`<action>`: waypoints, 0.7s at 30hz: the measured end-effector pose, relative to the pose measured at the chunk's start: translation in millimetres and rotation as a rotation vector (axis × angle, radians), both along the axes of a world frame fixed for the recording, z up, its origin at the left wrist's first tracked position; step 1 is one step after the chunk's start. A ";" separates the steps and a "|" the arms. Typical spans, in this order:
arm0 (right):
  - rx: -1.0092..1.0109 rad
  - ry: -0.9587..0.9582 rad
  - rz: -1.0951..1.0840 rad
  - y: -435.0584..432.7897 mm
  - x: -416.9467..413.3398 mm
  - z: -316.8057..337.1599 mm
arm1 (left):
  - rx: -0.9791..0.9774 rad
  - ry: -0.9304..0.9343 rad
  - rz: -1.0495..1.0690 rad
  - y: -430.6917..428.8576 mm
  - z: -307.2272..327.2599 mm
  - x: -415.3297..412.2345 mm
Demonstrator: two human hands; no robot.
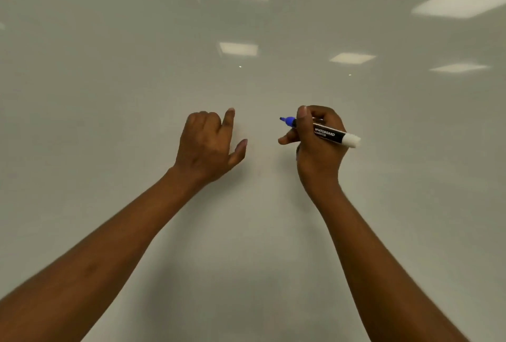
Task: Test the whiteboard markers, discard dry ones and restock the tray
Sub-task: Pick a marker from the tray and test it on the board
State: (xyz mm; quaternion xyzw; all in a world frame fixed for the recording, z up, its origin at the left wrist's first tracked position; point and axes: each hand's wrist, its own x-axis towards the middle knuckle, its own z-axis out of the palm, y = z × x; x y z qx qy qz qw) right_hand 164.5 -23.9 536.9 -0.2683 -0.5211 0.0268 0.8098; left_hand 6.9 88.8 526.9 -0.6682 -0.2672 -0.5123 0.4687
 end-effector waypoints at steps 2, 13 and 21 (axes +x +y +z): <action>0.012 -0.026 -0.026 10.7 2.3 1.9 | -0.060 -0.023 0.028 9.7 3.4 1.4; -0.203 -0.155 -0.227 49.7 12.9 -9.5 | -0.111 -0.111 -0.063 44.7 -2.0 4.3; -0.218 -0.211 -0.380 40.1 37.5 -25.5 | -0.148 -0.071 -0.063 46.3 -4.3 2.7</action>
